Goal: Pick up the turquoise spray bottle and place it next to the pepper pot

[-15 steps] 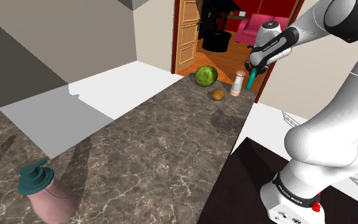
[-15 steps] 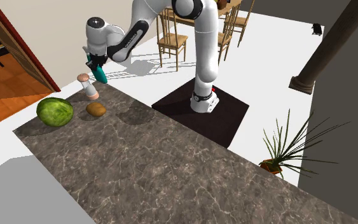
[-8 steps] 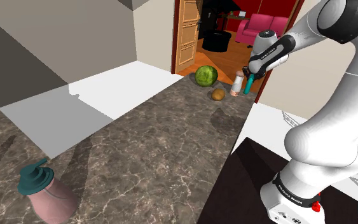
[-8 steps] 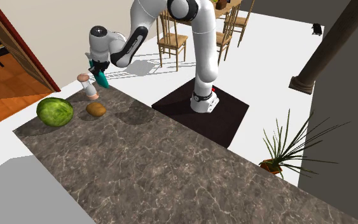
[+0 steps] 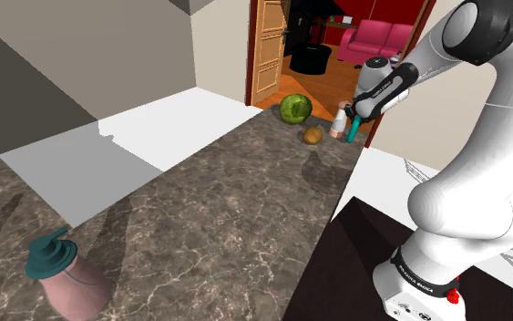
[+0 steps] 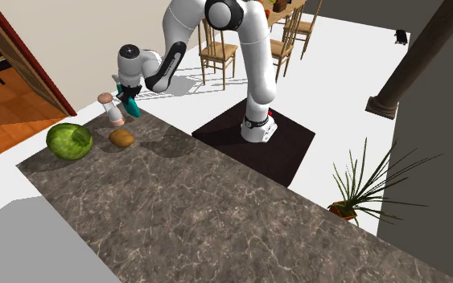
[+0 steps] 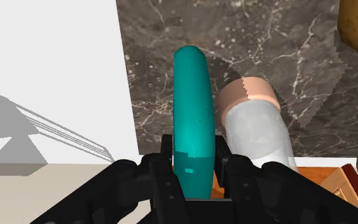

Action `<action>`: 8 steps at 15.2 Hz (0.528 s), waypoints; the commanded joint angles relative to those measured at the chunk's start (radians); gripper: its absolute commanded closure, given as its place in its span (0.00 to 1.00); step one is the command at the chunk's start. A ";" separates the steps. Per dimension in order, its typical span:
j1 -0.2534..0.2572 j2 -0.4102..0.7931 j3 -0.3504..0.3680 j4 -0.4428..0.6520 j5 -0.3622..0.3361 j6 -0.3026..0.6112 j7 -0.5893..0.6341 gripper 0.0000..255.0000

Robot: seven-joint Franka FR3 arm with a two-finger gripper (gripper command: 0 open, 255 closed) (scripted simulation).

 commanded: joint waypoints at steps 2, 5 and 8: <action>0.002 0.008 -0.004 0.001 -0.008 0.007 0.008 1.00; 0.002 0.008 -0.004 0.001 -0.008 0.007 0.008 1.00; 0.002 0.008 -0.004 0.001 -0.008 0.007 0.008 0.00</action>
